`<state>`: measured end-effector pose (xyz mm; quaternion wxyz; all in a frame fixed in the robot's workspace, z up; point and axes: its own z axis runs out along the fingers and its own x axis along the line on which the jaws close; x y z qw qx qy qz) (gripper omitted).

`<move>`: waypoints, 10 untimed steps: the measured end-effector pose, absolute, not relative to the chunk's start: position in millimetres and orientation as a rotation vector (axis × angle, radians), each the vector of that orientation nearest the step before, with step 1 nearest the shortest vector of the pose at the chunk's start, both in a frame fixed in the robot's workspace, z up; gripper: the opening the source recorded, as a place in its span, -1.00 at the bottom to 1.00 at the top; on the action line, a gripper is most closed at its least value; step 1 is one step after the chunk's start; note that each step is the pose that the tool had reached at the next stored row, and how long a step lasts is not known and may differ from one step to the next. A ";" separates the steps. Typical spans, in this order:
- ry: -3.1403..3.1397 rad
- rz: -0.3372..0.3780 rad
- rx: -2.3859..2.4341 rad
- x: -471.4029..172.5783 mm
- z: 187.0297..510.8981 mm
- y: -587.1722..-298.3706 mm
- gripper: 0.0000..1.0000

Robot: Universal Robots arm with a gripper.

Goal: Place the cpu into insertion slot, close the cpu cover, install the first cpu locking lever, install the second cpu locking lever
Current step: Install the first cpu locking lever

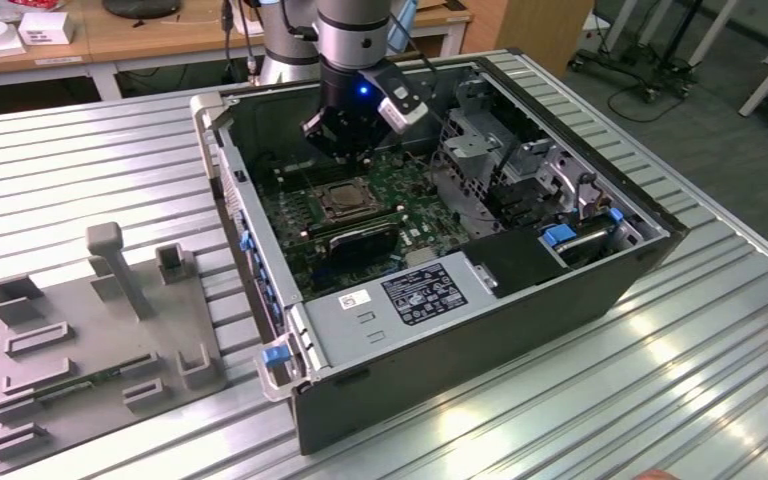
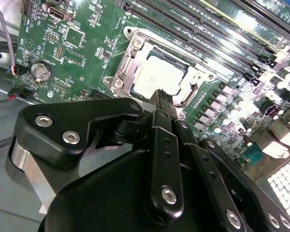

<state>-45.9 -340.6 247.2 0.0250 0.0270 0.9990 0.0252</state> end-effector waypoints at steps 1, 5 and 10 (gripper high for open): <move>3.089 0.078 0.084 -45.9 247.2 -340.6 -0.79; 3.087 0.077 0.083 -48.0 247.4 -340.6 -0.79; 3.084 0.078 0.083 -49.9 247.2 -340.6 -0.79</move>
